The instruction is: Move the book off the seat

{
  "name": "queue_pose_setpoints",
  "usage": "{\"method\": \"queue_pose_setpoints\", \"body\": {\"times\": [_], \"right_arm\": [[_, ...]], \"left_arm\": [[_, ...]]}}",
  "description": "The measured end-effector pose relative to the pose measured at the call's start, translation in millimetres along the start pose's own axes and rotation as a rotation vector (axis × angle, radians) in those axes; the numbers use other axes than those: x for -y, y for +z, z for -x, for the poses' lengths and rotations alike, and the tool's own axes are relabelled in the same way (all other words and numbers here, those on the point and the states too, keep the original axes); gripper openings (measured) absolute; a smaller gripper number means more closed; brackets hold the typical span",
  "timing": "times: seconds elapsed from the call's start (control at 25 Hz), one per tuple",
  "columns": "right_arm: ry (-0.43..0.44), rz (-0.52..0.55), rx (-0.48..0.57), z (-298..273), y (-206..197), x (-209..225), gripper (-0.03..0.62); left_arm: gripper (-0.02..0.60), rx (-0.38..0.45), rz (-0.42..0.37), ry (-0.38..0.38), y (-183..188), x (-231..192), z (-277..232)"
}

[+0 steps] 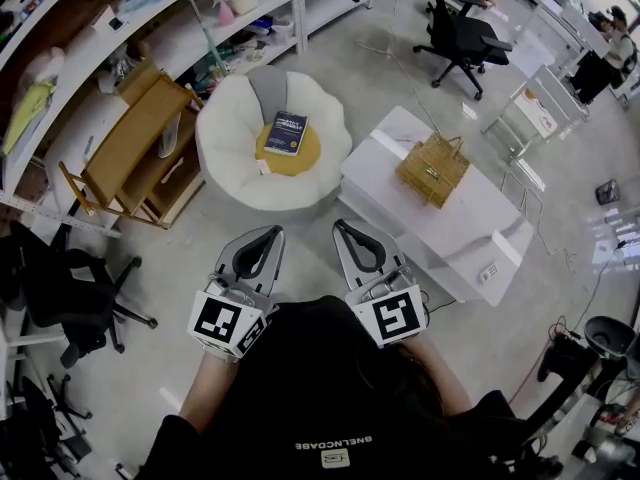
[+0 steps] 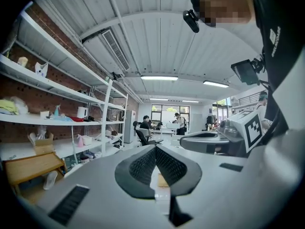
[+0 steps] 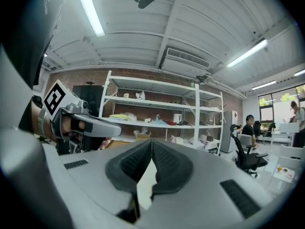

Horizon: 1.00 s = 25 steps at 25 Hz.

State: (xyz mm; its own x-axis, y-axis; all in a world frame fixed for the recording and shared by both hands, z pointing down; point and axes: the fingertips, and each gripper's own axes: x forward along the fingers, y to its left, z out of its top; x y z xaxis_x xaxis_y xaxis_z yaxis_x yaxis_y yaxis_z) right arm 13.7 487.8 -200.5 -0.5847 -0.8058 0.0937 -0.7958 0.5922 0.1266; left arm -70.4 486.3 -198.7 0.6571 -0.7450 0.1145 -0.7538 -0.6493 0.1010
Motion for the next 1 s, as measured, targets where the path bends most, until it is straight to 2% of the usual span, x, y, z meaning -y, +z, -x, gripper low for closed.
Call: {"method": "queue_pose_setpoints", "body": {"times": [0.28,0.48,0.76,1.0], "right_arm": [[0.031,-0.007,-0.006,10,-13,13,0.014],[0.029,-0.002,0.009,3,-15,23,0.014],[0.014,-0.043,0.007,-27,-21,34,0.012],[-0.01,-0.02,-0.021,-73,-22,48,0.014]], "left_arm": [[0.003,-0.02,-0.004,0.027,-10,15,-10],[0.003,-0.031,0.002,0.037,-15,11,-19],[0.003,-0.044,0.009,0.024,-22,-18,-35],[0.003,-0.044,0.024,-0.007,-20,-64,-62]]}}
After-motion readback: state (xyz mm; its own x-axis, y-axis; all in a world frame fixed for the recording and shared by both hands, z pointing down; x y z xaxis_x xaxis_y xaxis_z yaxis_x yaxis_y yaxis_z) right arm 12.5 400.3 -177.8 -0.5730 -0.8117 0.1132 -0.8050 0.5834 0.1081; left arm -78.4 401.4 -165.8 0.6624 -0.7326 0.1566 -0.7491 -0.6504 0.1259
